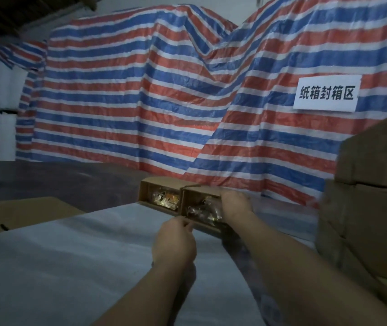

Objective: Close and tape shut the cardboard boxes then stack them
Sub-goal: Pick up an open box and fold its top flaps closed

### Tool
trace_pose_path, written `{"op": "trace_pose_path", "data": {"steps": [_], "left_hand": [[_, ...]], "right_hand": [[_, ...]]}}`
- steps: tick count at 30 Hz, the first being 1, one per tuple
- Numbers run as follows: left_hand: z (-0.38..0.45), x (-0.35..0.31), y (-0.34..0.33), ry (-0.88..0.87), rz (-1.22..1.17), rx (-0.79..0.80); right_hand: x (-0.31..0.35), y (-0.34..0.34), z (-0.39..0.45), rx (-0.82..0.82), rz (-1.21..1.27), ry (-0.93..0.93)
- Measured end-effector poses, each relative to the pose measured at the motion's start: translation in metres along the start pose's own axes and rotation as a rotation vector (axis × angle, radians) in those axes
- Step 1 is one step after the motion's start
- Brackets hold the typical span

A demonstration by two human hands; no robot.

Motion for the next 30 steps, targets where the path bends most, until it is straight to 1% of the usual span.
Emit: {"op": "trace_pose_path", "data": {"steps": [2, 4, 5, 6, 8, 10, 11, 13, 14, 16, 19, 22, 25, 27, 30], "left_hand": [[-0.006, -0.005, 0.003, 0.044, -0.037, -0.010], [-0.016, -0.015, 0.013, 0.080, 0.038, -0.069], [-0.023, -0.019, 0.018, 0.071, 0.067, -0.108], [-0.028, -0.025, 0.025, 0.035, 0.083, -0.148], [-0.037, -0.034, 0.041, -0.090, 0.134, -0.242], [-0.050, -0.043, 0.061, -0.186, 0.184, -0.315], [-0.055, -0.046, 0.070, -0.195, 0.203, -0.312], [-0.064, -0.050, 0.083, -0.148, 0.208, -0.198], [-0.070, -0.054, 0.090, -0.112, 0.165, -0.119], [-0.089, -0.065, 0.104, -0.080, 0.013, 0.044], [-0.124, -0.088, 0.119, -0.059, -0.221, 0.207], [-0.153, -0.114, 0.126, 0.045, -0.477, 0.385], [-0.180, -0.146, 0.128, 0.124, -0.704, 0.614], [-0.198, -0.169, 0.124, 0.136, -0.771, 0.710], [-0.228, -0.206, 0.107, 0.068, -0.831, 0.863]], "right_hand": [[-0.002, 0.015, -0.021, -0.001, -0.060, 0.054], [0.001, 0.030, -0.048, 0.029, -0.163, 0.133], [0.003, 0.037, -0.063, 0.049, -0.192, 0.164], [0.004, 0.044, -0.077, 0.059, -0.209, 0.182], [0.005, 0.062, -0.103, 0.054, -0.235, 0.215], [-0.001, 0.085, -0.125, 0.065, -0.183, 0.229], [-0.005, 0.098, -0.135, 0.082, -0.136, 0.227], [-0.016, 0.126, -0.155, 0.111, -0.041, 0.228], [-0.022, 0.139, -0.163, 0.111, 0.005, 0.231], [-0.035, 0.162, -0.181, 0.100, 0.081, 0.245], [-0.061, 0.189, -0.210, 0.145, 0.202, 0.273], [-0.095, 0.211, -0.239, 0.216, 0.306, 0.280], [-0.135, 0.235, -0.272, 0.259, 0.379, 0.273], [-0.163, 0.253, -0.294, 0.266, 0.420, 0.255], [-0.214, 0.273, -0.323, 0.325, 0.500, 0.163]]}}
Point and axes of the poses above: each hand's wrist, its own z-axis towards the middle knuckle, its own y-axis out of the back of the hand, x = y × z, the point moved 2 cm from there along z, towards the middle knuckle, and after that the axes turned 8 degrees about -z, right-handed, at the moved point
